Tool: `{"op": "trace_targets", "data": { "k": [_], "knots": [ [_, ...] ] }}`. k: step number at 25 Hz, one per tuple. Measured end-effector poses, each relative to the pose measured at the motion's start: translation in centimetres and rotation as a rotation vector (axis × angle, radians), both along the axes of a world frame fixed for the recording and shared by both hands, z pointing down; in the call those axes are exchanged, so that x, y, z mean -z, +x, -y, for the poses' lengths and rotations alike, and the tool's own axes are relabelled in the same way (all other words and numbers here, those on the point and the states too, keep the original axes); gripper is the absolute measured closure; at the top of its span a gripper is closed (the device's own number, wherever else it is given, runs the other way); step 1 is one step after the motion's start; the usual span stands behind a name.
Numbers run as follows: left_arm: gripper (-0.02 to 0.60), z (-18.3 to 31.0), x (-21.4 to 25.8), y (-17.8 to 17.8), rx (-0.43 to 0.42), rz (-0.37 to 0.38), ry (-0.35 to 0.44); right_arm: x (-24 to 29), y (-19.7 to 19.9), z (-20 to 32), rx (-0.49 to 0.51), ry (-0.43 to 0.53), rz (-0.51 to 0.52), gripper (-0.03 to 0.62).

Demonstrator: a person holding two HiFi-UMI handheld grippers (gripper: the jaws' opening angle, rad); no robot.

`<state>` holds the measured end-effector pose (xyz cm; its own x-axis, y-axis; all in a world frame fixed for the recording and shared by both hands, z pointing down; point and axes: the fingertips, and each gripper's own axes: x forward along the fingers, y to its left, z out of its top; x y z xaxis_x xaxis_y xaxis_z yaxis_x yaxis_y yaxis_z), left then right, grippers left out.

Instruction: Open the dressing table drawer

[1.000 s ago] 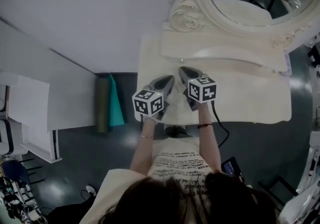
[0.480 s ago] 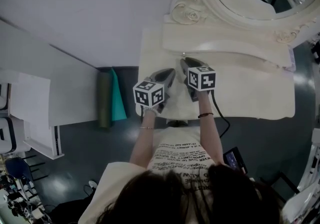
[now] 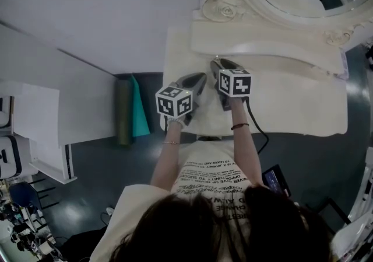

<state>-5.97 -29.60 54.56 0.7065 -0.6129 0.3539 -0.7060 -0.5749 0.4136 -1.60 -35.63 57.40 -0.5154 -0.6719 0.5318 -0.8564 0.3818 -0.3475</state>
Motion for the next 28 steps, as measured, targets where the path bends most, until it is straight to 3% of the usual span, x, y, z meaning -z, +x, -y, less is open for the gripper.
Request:
{"op": "trace_targets", "data": {
  "k": [8,20,28],
  "knots": [
    [0.584,0.6,-0.2,-0.7,0.005,0.002,-0.004,-0.3,0.3,0.9,-0.095,-0.020,0.007,0.447],
    [0.584,1.3,-0.7,-1.0,-0.011,0.014,-0.016,-0.9,-0.5,1.5,-0.131,-0.097,0.086,0.448],
    [0.584,1.5,-0.7,-1.2,-0.019,0.018,-0.017,-1.2,0.4,1.7,-0.207,-0.110,0.061,0.488]
  ]
}}
